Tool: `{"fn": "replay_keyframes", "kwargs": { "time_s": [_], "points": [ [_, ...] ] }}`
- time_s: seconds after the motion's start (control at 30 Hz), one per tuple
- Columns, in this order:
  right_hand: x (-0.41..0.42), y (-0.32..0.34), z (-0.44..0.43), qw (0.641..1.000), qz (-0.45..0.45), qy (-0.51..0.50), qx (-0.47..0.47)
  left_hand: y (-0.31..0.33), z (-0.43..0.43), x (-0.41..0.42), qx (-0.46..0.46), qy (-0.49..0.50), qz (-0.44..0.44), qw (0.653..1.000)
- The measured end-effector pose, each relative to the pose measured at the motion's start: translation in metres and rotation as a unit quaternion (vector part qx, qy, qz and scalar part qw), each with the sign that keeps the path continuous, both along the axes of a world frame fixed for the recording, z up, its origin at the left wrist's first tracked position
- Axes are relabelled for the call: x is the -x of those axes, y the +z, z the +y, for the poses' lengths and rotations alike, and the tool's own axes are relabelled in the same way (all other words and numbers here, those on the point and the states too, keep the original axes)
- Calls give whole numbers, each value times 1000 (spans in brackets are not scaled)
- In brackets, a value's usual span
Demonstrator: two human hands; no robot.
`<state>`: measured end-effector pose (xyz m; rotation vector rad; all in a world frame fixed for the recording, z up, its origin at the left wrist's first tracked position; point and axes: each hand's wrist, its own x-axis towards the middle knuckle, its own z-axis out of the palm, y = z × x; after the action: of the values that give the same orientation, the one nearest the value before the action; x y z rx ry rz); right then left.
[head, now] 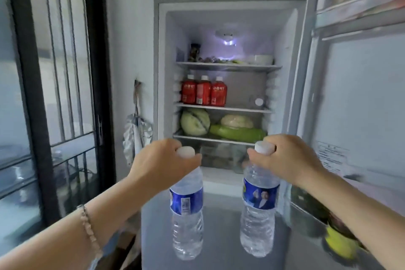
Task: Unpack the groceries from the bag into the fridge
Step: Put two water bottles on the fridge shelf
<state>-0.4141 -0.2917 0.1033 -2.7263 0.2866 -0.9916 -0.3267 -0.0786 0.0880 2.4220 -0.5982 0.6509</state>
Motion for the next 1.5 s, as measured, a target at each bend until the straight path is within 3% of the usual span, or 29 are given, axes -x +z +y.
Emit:
{"fn": "replay_keyframes", "kwargs": {
  "time_s": [0.23, 0.37, 0.47, 0.57, 0.8, 0.93, 1.03, 1.1, 1.23, 1.5],
  "points": [
    [-127, 57, -62, 986, -154, -40, -44, 46, -73, -114, 81, -14, -46, 996],
    [-184, 91, -92, 943, -327, -43, -50, 74, -96, -169, 125, -13, -99, 987],
    [-220, 103, -111, 893, -450, -10, 13, 86, -108, -210, 136, -19, -138, 981],
    [-256, 97, -129, 870, -479, -4, 116, 90, -114, -249, 149, -50, -150, 976],
    [-322, 60, -170, 860, -414, -61, 291, 91, -124, -318, 149, -131, -137, 970],
    [-342, 45, -177, 900, -236, -165, 327, 88, -133, -337, 165, -159, -134, 964],
    [-351, 44, -175, 956, -47, -198, 210, 86, -140, -344, 159, -173, -129, 963],
    [-349, 55, -178, 983, 39, -123, 126, 83, -143, -348, 166, -182, -122, 961],
    [-347, 76, -189, 986, 152, -31, 61, 81, -147, -350, 171, -193, -121, 959],
    [-373, 57, -226, 997, 65, -37, 9, 70, -151, -340, 182, -208, -136, 951]
  ]
}}
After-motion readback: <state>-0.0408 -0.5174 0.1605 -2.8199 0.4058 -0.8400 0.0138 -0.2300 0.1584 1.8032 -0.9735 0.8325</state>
